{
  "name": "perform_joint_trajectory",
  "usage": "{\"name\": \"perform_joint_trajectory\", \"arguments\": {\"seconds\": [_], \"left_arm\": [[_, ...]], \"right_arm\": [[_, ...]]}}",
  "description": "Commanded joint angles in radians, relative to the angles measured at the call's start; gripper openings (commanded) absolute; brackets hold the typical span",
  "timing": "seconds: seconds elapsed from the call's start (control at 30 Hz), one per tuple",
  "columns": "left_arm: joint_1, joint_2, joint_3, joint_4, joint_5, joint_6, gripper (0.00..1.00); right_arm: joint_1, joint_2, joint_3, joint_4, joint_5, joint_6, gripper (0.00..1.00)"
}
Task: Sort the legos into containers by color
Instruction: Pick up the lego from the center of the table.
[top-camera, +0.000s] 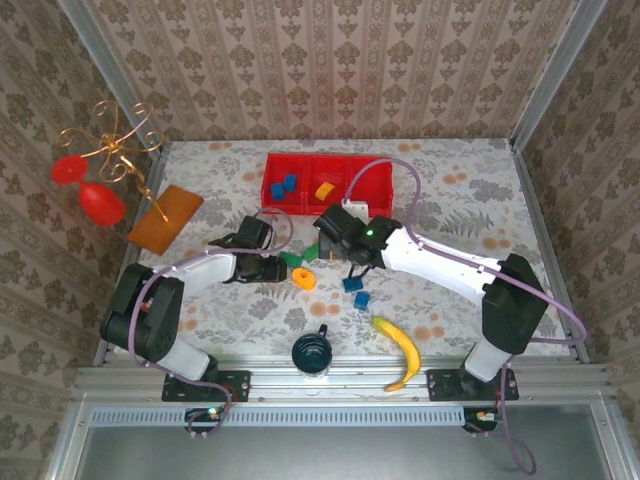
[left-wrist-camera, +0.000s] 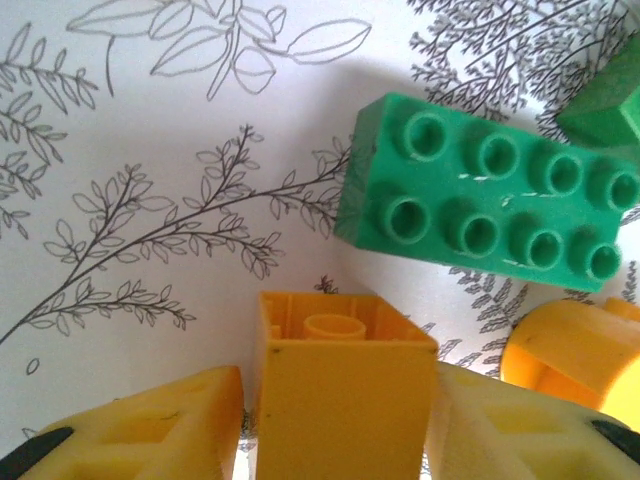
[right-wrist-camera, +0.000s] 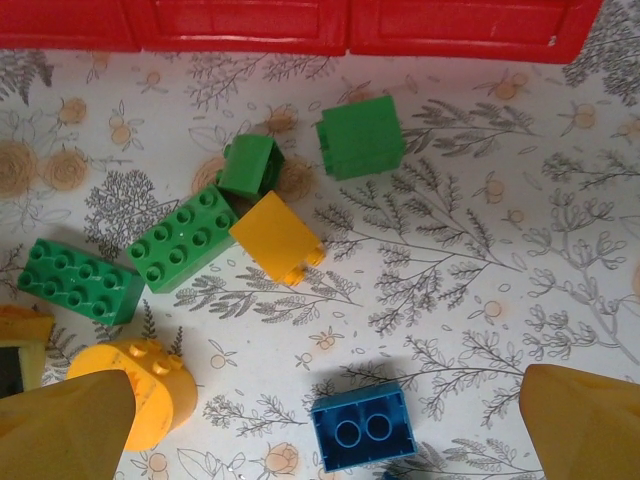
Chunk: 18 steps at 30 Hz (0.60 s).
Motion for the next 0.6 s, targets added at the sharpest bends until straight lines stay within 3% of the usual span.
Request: {"name": "perform_joint_trajectory", "arguments": {"seconds": [0.0, 0.1, 0.33, 0.57], "left_arm": [[0.030, -0.021, -0.022, 0.005, -0.035, 0.013, 0.50], [0.033, -0.012, -0.032, 0.022, -0.041, 0.011, 0.48], [0.035, -0.019, 0.004, 0.024, -0.041, 0.006, 0.30], [0.035, -0.051, 0.167, -0.005, -0.032, 0.031, 0.22]], "right_arm": [[0.005, 0.020, 0.033, -0.034, -0.001, 0.015, 1.00], [0.003, 0.022, 0.027, -0.023, -0.007, 0.015, 1.00], [0.004, 0.010, -0.004, -0.021, -0.004, 0.015, 1.00], [0.003, -0.012, -0.028, -0.025, 0.004, -0.008, 1.00]]}}
